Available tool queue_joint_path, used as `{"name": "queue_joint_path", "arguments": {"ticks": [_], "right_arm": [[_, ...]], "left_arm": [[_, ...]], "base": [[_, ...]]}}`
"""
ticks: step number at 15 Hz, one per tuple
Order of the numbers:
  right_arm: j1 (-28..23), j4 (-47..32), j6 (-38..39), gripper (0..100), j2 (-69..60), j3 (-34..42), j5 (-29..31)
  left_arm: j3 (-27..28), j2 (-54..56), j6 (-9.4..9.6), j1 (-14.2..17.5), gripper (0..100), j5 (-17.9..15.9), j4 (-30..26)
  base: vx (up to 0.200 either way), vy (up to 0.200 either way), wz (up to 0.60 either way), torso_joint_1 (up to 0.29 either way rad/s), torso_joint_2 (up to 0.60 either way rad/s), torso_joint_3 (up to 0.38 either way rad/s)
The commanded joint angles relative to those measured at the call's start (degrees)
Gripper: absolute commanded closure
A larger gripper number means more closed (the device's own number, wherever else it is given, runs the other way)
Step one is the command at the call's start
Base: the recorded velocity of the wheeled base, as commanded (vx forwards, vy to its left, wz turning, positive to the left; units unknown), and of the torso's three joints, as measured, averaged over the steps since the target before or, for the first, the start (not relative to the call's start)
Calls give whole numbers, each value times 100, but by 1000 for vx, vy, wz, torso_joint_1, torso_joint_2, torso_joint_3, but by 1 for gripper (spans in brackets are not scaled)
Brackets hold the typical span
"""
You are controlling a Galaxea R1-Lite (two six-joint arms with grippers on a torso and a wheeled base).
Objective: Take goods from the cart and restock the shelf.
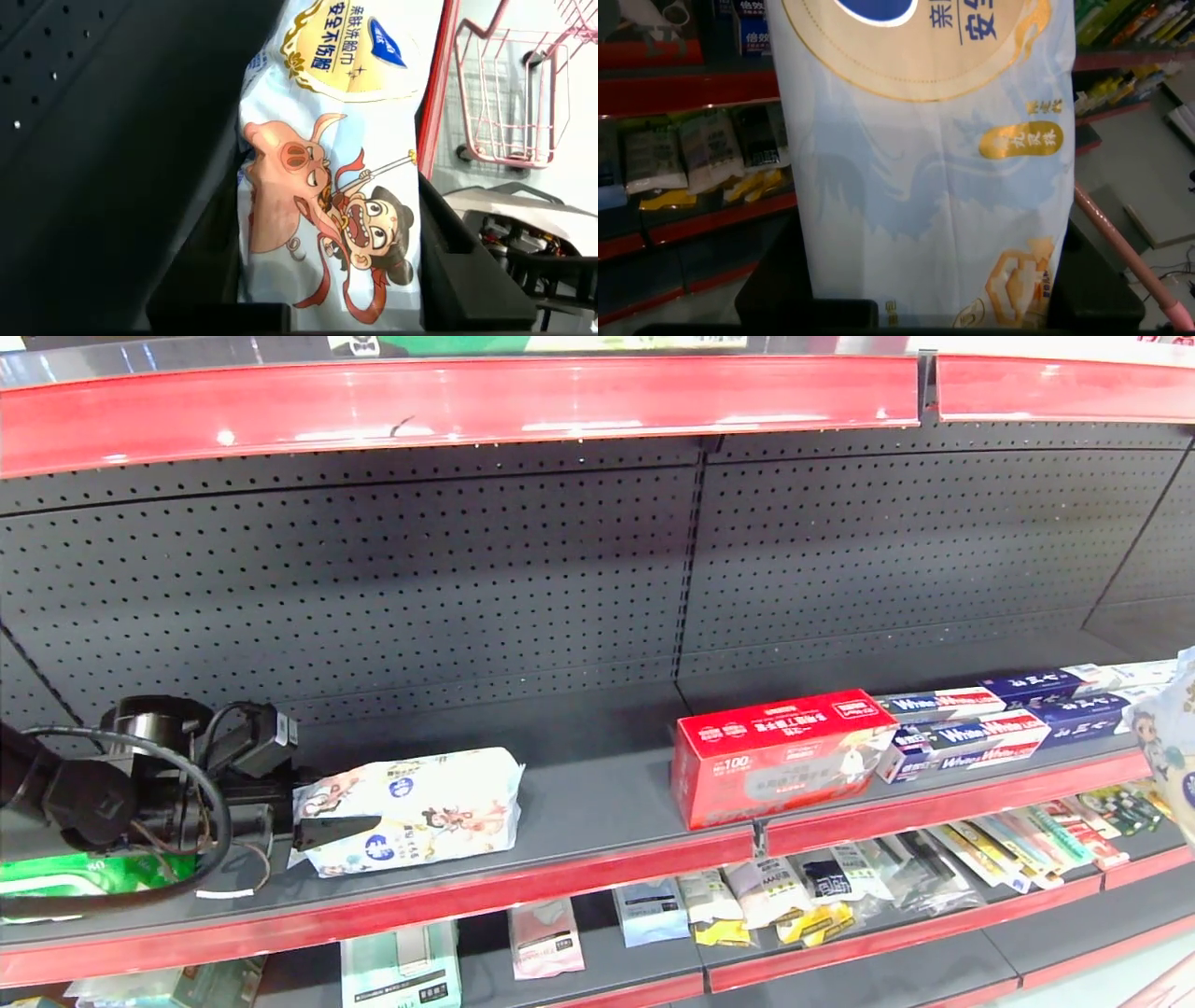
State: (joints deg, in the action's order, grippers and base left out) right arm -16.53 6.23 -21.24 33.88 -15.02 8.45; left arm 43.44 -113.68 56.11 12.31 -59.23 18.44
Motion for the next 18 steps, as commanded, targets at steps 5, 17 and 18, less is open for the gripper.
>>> {"name": "queue_joint_path", "arguments": {"ticks": [5,17,18], "right_arm": [[1,1,-3,100,-22,8,-1],[1,1,-3,100,5,-1,-10],[1,1,-3,100,-4,-1,-10]], "left_arm": [[-230,91,22,-10,100,158,19],[-547,294,102,8,100,395,28],[-547,276,102,8,100,421,28]], "base": [[0,0,0,0,0,0],[0,0,0,0,0,0],[0,0,0,0,0,0]]}}
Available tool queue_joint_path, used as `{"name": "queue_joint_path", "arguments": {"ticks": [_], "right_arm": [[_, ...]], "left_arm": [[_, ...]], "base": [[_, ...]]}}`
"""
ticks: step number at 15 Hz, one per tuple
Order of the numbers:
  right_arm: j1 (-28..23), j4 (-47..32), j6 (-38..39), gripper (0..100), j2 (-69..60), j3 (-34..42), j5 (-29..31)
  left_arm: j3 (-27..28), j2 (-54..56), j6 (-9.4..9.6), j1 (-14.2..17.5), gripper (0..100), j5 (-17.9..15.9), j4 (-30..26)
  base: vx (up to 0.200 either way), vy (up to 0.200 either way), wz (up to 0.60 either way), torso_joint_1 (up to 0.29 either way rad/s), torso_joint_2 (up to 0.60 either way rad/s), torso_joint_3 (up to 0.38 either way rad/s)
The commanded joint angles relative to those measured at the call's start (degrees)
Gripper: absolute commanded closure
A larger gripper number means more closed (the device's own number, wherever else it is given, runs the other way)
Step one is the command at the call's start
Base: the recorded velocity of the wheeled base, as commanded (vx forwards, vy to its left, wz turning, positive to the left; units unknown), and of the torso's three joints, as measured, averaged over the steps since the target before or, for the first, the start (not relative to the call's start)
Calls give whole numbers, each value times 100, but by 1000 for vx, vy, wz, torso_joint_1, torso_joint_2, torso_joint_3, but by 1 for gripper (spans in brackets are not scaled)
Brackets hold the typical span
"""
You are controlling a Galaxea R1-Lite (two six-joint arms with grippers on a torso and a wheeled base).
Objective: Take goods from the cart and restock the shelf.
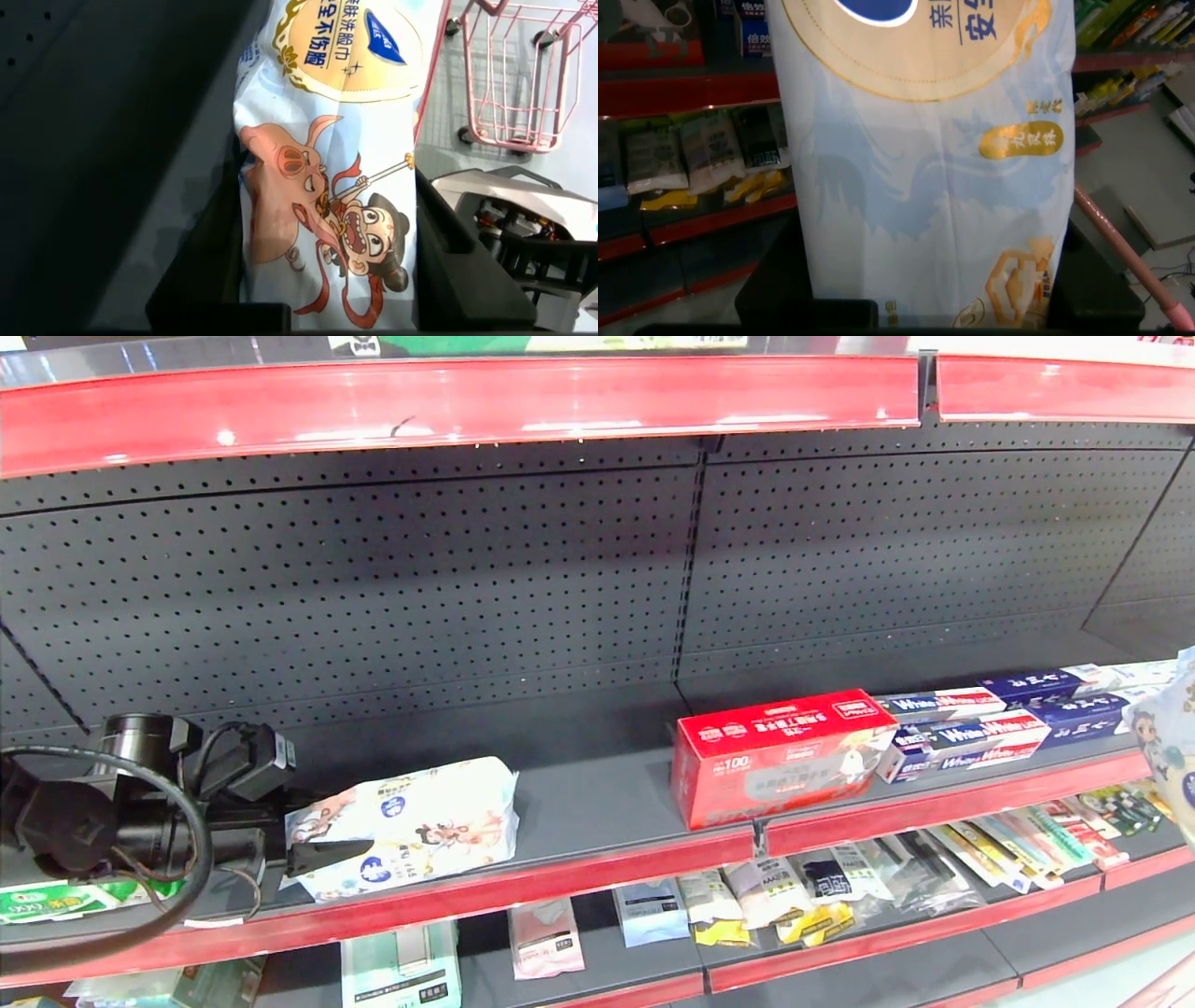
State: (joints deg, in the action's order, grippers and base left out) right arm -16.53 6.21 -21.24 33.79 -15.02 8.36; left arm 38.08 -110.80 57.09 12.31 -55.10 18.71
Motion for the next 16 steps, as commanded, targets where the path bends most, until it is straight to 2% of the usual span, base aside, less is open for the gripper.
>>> {"name": "queue_joint_path", "arguments": {"ticks": [1,5,10,14,16], "right_arm": [[1,4,-3,100,-4,8,-1],[1,4,5,100,13,8,-1],[1,4,5,100,5,-1,-1],[1,4,5,100,5,8,-1],[1,4,5,100,-4,8,-1]], "left_arm": [[6,-100,4,17,100,8,27],[-284,-117,13,17,100,96,379],[-231,-179,57,17,100,-53,686],[402,-442,-14,43,100,52,678],[481,-451,-57,34,100,61,660]], "base": [[0,0,0,0,0,0],[0,0,0,0,0,0],[0,0,0,0,0,0],[0,0,0,0,0,0],[0,0,0,0,0,0]]}}
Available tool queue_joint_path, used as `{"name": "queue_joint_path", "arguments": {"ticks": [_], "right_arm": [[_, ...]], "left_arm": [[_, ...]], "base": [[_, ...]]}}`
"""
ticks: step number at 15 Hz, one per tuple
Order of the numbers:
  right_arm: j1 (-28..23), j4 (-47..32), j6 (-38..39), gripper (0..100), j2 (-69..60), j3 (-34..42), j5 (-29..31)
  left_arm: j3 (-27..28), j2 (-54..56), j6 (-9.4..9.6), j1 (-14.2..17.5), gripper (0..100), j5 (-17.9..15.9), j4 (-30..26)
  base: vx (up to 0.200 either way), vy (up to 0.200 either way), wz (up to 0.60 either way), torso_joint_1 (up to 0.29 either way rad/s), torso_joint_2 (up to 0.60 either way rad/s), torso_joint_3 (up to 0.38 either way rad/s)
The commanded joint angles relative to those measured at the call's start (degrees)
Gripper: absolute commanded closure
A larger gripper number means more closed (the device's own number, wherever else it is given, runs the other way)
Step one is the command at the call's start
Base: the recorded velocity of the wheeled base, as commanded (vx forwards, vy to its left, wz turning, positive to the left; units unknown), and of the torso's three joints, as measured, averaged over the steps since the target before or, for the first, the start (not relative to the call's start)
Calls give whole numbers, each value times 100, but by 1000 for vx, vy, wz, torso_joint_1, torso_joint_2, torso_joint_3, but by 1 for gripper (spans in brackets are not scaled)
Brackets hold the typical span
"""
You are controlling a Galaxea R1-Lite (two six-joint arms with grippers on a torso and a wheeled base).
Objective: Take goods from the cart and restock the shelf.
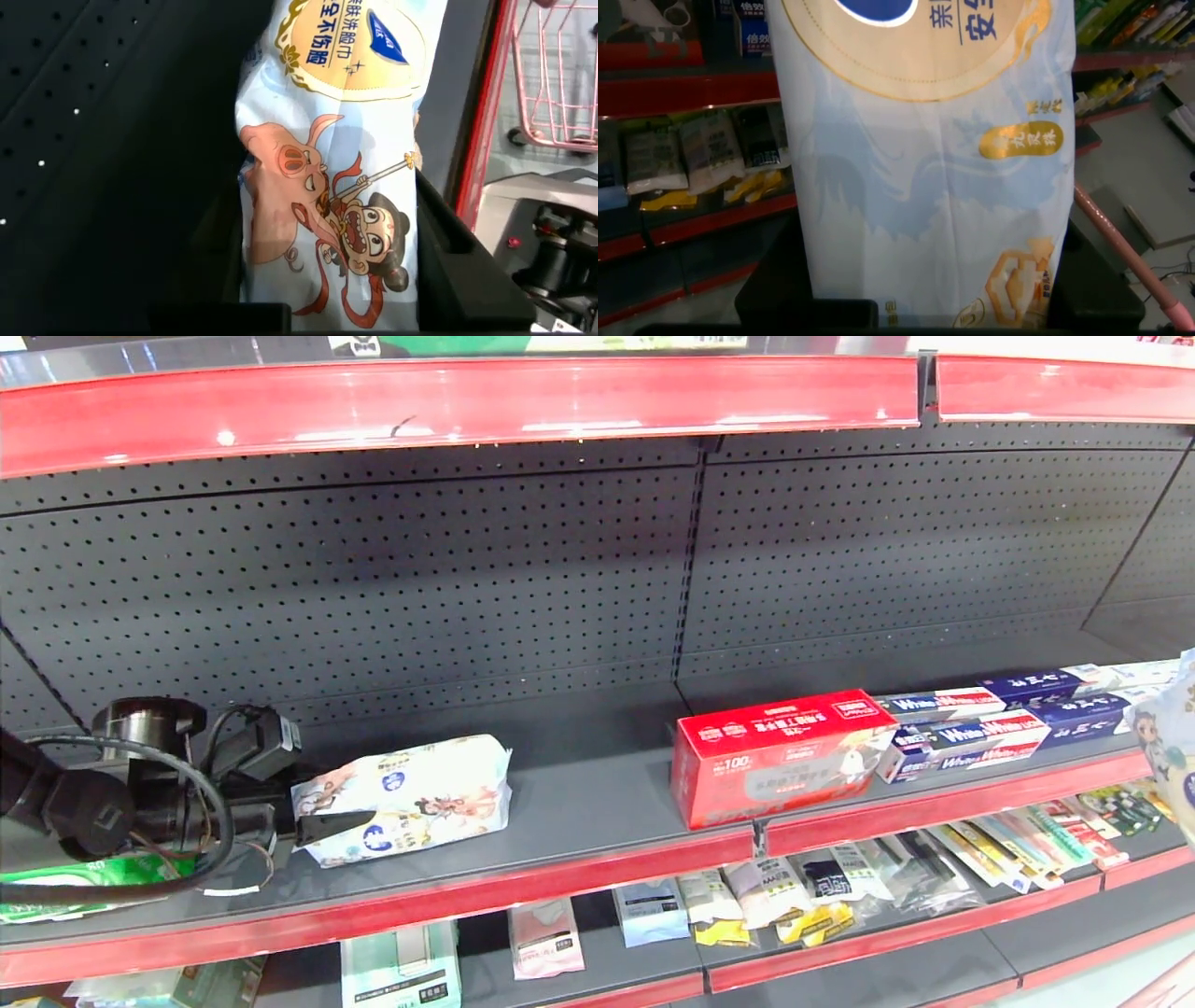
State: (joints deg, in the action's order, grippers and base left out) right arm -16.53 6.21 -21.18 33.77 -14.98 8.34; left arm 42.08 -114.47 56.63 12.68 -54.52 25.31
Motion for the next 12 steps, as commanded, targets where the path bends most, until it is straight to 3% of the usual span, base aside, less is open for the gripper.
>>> {"name": "queue_joint_path", "arguments": {"ticks": [1,6,10,12], "right_arm": [[1,4,-1,100,-2,4,1],[1,4,-1,100,25,-5,1],[1,4,-1,100,33,-5,-8],[1,4,-1,100,33,-5,-8]], "left_arm": [[19,-40,-2,-11,100,-15,-26],[-192,531,24,-90,100,-85,-905],[-192,417,103,-81,100,-103,-852],[-69,346,50,-81,100,-94,-808]], "base": [[0,0,0,0,0,0],[0,0,0,0,0,0],[0,0,0,0,0,0],[0,0,0,0,0,0]]}}
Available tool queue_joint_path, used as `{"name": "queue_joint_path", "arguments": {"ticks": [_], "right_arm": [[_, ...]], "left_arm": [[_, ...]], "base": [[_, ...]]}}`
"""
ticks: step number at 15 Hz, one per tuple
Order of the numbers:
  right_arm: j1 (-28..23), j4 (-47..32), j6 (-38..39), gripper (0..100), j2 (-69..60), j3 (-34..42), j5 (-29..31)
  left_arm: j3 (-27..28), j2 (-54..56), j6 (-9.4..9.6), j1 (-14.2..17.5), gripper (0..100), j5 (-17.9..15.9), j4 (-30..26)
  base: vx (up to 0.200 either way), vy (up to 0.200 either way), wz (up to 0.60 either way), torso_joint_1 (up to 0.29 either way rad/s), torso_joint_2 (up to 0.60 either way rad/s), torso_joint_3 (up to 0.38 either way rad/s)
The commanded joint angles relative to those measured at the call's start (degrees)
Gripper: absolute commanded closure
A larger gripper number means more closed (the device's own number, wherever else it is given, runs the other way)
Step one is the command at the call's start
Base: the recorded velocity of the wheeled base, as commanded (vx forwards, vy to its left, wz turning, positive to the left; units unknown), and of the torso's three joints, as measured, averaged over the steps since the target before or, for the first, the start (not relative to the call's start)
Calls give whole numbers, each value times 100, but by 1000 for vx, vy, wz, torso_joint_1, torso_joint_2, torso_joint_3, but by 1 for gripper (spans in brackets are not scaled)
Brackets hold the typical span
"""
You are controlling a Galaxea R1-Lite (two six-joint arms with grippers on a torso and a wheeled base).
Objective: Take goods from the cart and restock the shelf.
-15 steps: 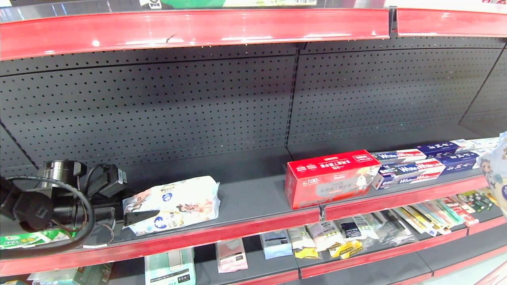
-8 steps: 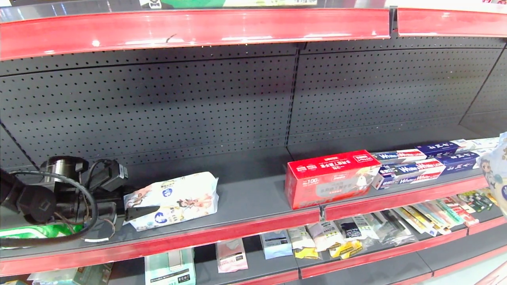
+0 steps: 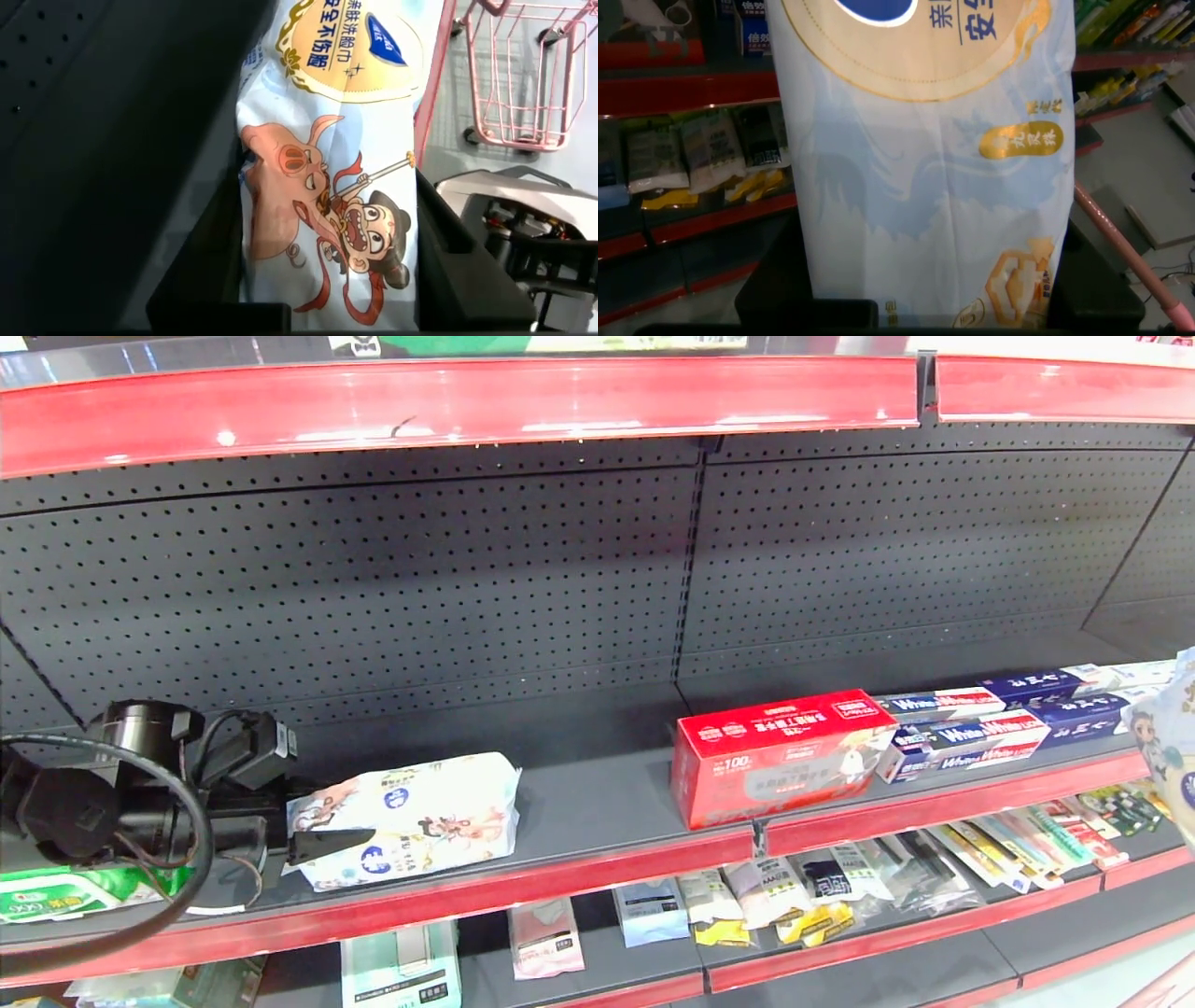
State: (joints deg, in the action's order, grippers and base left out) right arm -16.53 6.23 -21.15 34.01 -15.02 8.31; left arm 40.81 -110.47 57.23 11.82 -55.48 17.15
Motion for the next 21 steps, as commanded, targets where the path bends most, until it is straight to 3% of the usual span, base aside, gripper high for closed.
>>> {"name": "queue_joint_path", "arguments": {"ticks": [1,5,12,21], "right_arm": [[1,1,-3,100,9,-1,4],[1,1,-3,100,9,-10,4],[1,1,-3,100,18,-19,4],[1,1,-3,100,53,-10,12]], "left_arm": [[164,-177,25,4,100,2,51],[-118,-361,42,-22,100,-7,605],[-557,-387,148,4,100,-112,992],[-214,-440,86,39,100,-323,957]], "base": [[0,0,0,0,0,0],[0,0,0,0,0,0],[0,0,0,0,0,0],[0,0,0,0,0,0]]}}
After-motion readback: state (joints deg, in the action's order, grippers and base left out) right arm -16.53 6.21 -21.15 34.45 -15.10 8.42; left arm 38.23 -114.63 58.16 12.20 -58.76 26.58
